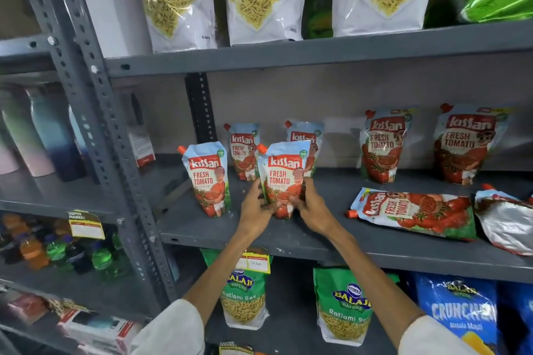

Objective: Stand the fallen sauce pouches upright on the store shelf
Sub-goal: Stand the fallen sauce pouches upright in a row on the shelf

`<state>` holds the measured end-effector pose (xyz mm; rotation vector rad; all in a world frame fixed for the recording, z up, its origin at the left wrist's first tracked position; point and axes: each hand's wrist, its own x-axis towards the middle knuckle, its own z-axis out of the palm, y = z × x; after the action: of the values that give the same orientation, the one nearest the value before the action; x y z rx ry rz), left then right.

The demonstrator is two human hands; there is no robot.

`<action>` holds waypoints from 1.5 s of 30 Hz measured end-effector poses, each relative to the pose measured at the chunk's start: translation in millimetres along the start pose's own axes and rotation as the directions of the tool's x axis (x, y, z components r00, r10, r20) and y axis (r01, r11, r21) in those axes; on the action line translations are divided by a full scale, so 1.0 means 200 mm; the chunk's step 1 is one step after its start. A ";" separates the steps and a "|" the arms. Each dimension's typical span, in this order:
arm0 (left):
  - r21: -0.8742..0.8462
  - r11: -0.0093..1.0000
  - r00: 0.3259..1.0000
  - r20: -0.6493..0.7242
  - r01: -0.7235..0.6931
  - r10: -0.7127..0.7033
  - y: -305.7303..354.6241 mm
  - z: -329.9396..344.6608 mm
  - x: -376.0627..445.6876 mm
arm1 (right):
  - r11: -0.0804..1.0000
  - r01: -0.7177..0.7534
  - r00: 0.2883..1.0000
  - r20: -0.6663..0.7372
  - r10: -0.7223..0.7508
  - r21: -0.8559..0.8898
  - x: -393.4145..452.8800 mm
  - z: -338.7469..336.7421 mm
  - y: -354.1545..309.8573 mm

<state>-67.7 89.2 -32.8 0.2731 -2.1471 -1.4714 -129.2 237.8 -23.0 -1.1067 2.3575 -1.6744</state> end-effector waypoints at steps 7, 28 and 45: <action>0.013 1.000 0.902 -0.431 0.007 -0.001 0.08 0.17 -0.16 | 0.971 -0.067 0.994 0.072 0.085 -0.227 -0.07 -0.21 -0.06; -0.517 0.422 0.658 0.464 0.745 -0.594 0.74 1.20 -0.37 | 0.606 -0.217 0.848 0.160 0.505 -0.765 -0.10 -1.29 0.15; -0.219 0.966 0.989 0.017 -0.139 0.146 0.58 0.89 -0.14 | 0.999 0.032 0.977 -0.211 -0.023 0.041 -0.31 -1.03 0.11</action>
<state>-123.6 291.1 15.1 0.0152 -1.9643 -1.6186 -181.1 443.3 22.6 -1.0048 2.4215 -1.9324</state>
